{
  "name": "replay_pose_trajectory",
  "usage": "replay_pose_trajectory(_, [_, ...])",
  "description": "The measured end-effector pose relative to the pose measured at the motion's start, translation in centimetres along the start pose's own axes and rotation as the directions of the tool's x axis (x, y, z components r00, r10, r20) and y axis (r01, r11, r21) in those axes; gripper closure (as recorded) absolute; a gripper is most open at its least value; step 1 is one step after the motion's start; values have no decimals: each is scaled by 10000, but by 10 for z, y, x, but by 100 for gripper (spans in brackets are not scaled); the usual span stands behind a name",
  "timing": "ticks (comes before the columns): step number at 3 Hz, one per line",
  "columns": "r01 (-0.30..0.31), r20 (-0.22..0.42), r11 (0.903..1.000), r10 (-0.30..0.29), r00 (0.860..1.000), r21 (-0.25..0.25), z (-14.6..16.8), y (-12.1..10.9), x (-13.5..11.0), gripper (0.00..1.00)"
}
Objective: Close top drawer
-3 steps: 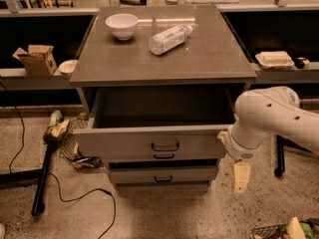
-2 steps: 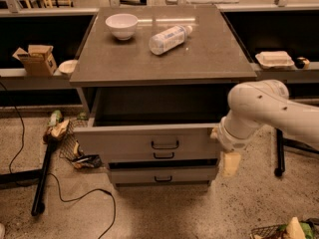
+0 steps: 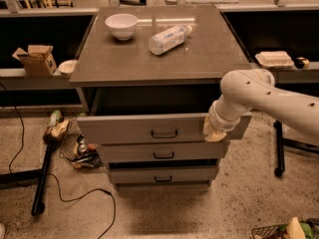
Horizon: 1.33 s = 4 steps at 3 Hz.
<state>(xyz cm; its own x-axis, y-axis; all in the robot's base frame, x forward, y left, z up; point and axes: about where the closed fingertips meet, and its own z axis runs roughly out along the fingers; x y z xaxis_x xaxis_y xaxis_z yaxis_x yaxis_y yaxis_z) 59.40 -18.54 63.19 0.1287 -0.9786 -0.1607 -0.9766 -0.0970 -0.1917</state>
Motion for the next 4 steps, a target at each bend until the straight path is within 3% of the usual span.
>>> replay_pose_trajectory(1, [-137, 175, 9988, 129, 9998, 467, 3, -26, 4, 61])
replay_pose_trajectory(2, [-303, 319, 9975, 283, 9991, 636, 2, -30, 9, 39])
replay_pose_trajectory(3, [-401, 577, 9977, 369, 9977, 555, -2, -16, 13, 8])
replay_pose_trajectory(4, [-298, 694, 9990, 274, 9972, 341, -11, 1, 12, 0])
